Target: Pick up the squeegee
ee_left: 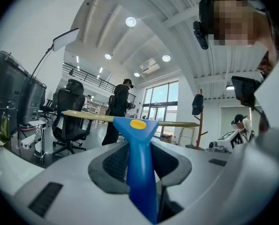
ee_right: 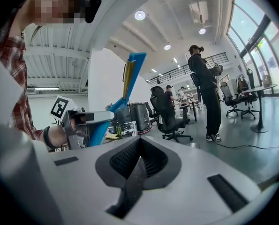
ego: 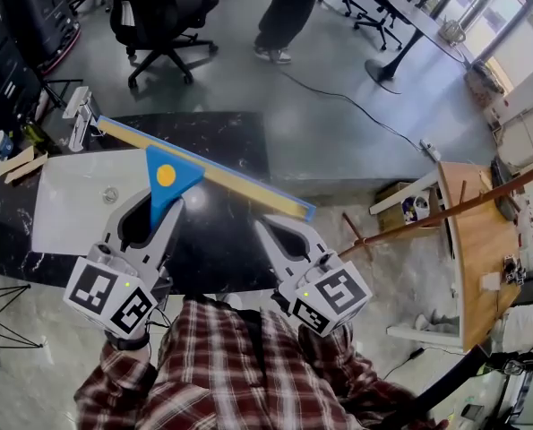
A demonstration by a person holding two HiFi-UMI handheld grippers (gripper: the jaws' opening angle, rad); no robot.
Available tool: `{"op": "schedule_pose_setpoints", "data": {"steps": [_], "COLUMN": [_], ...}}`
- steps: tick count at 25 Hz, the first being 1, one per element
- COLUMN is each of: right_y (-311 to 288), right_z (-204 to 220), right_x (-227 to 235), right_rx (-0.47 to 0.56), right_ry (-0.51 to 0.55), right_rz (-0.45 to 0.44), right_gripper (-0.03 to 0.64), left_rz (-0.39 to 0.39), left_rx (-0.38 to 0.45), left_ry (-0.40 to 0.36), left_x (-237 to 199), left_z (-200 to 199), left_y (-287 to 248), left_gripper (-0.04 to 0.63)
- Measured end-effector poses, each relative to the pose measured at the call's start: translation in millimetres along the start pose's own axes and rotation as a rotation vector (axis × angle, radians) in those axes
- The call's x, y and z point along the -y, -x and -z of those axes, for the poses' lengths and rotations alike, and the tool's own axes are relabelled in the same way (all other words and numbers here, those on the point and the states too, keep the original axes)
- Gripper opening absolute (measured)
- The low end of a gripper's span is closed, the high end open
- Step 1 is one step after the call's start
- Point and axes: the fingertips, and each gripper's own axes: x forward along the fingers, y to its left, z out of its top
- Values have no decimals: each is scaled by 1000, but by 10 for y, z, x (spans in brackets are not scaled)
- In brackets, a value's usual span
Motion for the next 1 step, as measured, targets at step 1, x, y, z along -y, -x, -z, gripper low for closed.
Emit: {"op": "schedule_pose_setpoints", "data": {"steps": [1], "right_y": [0], "right_z": [-2], "right_x": [-4], "right_rx": [0], "right_ry": [0], "right_rz": [-1], "right_gripper": [11], "left_rz": [0], "left_rx": [-2], "left_ry": [-1], "left_x": [4], "left_z": [1], "left_y": [2], "left_gripper": [138]}}
